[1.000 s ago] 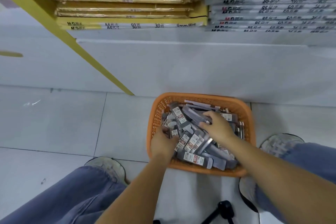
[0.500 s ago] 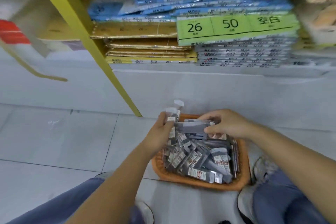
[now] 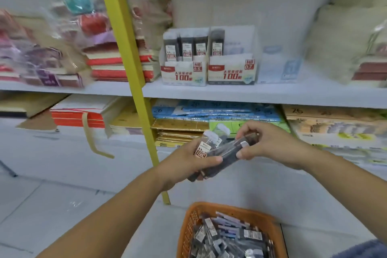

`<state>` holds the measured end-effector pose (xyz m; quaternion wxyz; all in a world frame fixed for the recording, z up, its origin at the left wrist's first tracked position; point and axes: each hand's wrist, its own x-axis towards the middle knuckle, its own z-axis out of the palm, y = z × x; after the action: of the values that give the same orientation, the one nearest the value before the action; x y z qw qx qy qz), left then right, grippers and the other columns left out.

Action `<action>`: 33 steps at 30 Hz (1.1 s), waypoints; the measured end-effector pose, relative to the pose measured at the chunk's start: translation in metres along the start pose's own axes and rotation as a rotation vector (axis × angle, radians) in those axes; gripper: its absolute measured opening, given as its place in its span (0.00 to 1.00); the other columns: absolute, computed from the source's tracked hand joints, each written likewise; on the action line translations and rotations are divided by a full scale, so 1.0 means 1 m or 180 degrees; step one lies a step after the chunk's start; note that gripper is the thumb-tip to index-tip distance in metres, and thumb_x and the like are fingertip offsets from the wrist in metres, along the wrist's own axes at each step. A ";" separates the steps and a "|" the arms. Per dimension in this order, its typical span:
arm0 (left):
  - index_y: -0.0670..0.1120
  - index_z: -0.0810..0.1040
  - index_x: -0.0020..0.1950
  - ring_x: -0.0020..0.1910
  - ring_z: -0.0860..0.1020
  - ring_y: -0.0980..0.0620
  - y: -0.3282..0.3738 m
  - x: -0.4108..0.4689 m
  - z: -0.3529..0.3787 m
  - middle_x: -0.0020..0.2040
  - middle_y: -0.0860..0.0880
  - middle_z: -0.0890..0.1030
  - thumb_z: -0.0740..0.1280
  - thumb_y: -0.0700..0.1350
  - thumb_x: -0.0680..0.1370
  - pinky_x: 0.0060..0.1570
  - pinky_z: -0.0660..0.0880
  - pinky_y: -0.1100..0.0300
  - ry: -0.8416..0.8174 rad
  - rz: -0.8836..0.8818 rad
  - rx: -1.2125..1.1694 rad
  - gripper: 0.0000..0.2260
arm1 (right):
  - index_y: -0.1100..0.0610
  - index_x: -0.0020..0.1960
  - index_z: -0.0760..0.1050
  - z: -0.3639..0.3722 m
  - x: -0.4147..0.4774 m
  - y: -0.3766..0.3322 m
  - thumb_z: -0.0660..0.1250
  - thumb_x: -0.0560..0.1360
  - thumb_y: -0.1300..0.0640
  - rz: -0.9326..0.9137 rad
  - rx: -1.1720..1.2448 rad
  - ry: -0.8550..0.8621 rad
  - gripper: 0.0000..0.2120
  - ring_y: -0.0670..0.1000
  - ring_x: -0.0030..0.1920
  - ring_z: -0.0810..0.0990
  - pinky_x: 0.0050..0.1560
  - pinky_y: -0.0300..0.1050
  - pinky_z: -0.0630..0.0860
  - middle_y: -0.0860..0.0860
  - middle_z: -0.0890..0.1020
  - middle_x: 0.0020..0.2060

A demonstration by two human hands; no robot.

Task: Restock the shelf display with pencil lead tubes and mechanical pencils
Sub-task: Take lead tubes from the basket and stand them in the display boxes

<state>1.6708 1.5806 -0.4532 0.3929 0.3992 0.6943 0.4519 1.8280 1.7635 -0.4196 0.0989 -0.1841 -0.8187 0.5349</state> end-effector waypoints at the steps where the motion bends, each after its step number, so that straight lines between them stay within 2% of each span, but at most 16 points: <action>1: 0.62 0.76 0.56 0.32 0.80 0.58 0.009 -0.002 -0.005 0.41 0.53 0.85 0.74 0.57 0.75 0.31 0.74 0.63 0.0022 0.0051 0.0001 0.13 | 0.50 0.45 0.80 -0.003 0.002 -0.009 0.80 0.63 0.65 -0.0092 0.0024 0.0090 0.17 0.49 0.37 0.80 0.38 0.43 0.78 0.51 0.83 0.37; 3: 0.64 0.76 0.54 0.34 0.82 0.57 0.024 -0.004 -0.012 0.44 0.53 0.86 0.72 0.59 0.76 0.31 0.75 0.64 0.0032 0.0123 -0.0062 0.10 | 0.47 0.47 0.80 -0.006 0.007 -0.024 0.81 0.62 0.63 -0.0229 0.0107 0.0237 0.20 0.51 0.42 0.82 0.42 0.46 0.79 0.51 0.83 0.44; 6: 0.61 0.72 0.63 0.49 0.86 0.49 0.033 -0.003 -0.017 0.53 0.50 0.87 0.67 0.59 0.78 0.32 0.76 0.65 -0.0175 0.0113 -0.0374 0.14 | 0.53 0.52 0.76 -0.006 0.015 -0.033 0.82 0.60 0.64 -0.0287 0.0564 0.0397 0.25 0.52 0.44 0.83 0.37 0.41 0.79 0.54 0.82 0.49; 7: 0.60 0.71 0.64 0.50 0.86 0.47 0.034 -0.003 -0.017 0.54 0.50 0.86 0.66 0.59 0.79 0.32 0.76 0.64 -0.0187 0.0104 -0.0441 0.15 | 0.54 0.52 0.75 -0.003 0.019 -0.034 0.82 0.60 0.64 -0.0317 0.0667 0.0415 0.25 0.52 0.43 0.83 0.37 0.41 0.79 0.55 0.82 0.49; 11: 0.60 0.74 0.62 0.43 0.86 0.51 0.034 0.004 -0.021 0.49 0.53 0.86 0.68 0.60 0.76 0.35 0.76 0.60 0.0227 0.0301 -0.0450 0.16 | 0.50 0.54 0.76 0.004 0.031 -0.035 0.79 0.64 0.65 -0.0575 0.0838 0.0516 0.23 0.48 0.47 0.85 0.42 0.41 0.80 0.49 0.85 0.49; 15: 0.62 0.75 0.60 0.40 0.85 0.52 0.036 0.009 -0.025 0.47 0.53 0.85 0.70 0.61 0.73 0.36 0.77 0.57 0.0519 0.0564 -0.0456 0.16 | 0.49 0.55 0.78 0.005 0.038 -0.036 0.76 0.68 0.66 -0.0817 0.1267 0.0598 0.20 0.50 0.49 0.85 0.41 0.40 0.79 0.50 0.85 0.52; 17: 0.64 0.75 0.60 0.41 0.85 0.51 0.035 0.009 -0.027 0.48 0.52 0.84 0.70 0.61 0.73 0.37 0.77 0.59 0.0594 0.0611 -0.0442 0.16 | 0.46 0.54 0.79 0.006 0.039 -0.036 0.76 0.67 0.61 -0.0887 0.1344 0.0617 0.19 0.52 0.50 0.85 0.42 0.41 0.79 0.50 0.85 0.52; 20: 0.64 0.74 0.59 0.42 0.86 0.51 0.033 0.006 -0.030 0.49 0.53 0.84 0.70 0.60 0.74 0.39 0.79 0.59 0.0660 0.0691 -0.0446 0.14 | 0.42 0.58 0.79 0.008 0.039 -0.037 0.76 0.64 0.53 -0.0864 0.1458 0.0546 0.23 0.55 0.48 0.84 0.45 0.44 0.80 0.49 0.85 0.53; 23: 0.66 0.75 0.58 0.44 0.86 0.50 0.033 0.004 -0.031 0.49 0.55 0.84 0.71 0.61 0.73 0.42 0.82 0.57 0.0654 0.0669 -0.0483 0.14 | 0.38 0.57 0.77 0.012 0.038 -0.037 0.76 0.69 0.58 -0.0913 0.1076 0.0559 0.22 0.53 0.45 0.84 0.42 0.41 0.79 0.46 0.84 0.53; 26: 0.65 0.76 0.58 0.46 0.86 0.46 0.034 0.002 -0.029 0.50 0.55 0.85 0.74 0.58 0.73 0.43 0.82 0.55 0.0528 0.0511 -0.0683 0.15 | 0.38 0.55 0.77 0.013 0.037 -0.041 0.72 0.74 0.62 -0.0938 0.0742 0.0373 0.20 0.47 0.48 0.83 0.41 0.39 0.77 0.44 0.84 0.53; 30: 0.63 0.78 0.59 0.48 0.86 0.44 0.038 -0.002 -0.032 0.52 0.54 0.86 0.75 0.55 0.74 0.40 0.81 0.59 0.0362 0.0407 -0.0838 0.15 | 0.36 0.58 0.76 0.011 0.033 -0.047 0.66 0.78 0.61 -0.0836 0.0364 0.0071 0.20 0.39 0.52 0.80 0.43 0.33 0.74 0.39 0.82 0.56; 33: 0.60 0.78 0.61 0.51 0.86 0.41 0.041 -0.001 -0.035 0.55 0.51 0.86 0.75 0.52 0.74 0.42 0.81 0.58 0.0122 0.0357 -0.0922 0.16 | 0.36 0.60 0.77 0.006 0.031 -0.052 0.65 0.79 0.62 -0.0848 0.0321 -0.0020 0.21 0.36 0.56 0.79 0.48 0.30 0.75 0.36 0.81 0.56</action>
<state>1.6480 1.5802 -0.4043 0.4072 0.3677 0.6058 0.5761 1.7875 1.7526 -0.3758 0.1756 -0.0669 -0.8082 0.5581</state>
